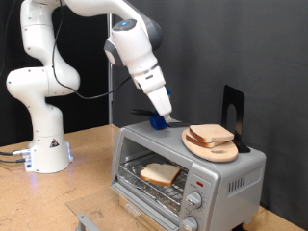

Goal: Make a piece of toast with the oven

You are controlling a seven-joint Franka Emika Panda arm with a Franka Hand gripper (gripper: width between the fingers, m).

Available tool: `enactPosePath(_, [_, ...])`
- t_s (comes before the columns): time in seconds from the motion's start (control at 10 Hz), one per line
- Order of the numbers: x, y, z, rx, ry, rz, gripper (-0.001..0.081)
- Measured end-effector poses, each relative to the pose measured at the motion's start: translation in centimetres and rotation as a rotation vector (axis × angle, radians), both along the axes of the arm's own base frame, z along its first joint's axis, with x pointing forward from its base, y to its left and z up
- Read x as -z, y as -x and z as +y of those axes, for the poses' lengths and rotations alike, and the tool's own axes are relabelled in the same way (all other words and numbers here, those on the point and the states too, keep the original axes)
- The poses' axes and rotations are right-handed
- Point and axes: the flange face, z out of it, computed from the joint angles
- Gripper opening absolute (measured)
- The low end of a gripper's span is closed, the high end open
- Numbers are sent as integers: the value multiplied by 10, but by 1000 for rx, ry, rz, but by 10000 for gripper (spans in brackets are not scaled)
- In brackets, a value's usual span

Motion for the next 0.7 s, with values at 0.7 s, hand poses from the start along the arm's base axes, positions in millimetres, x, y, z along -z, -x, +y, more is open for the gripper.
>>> enactPosePath(0.7, [-25,13,-62,-72,-177,12,808])
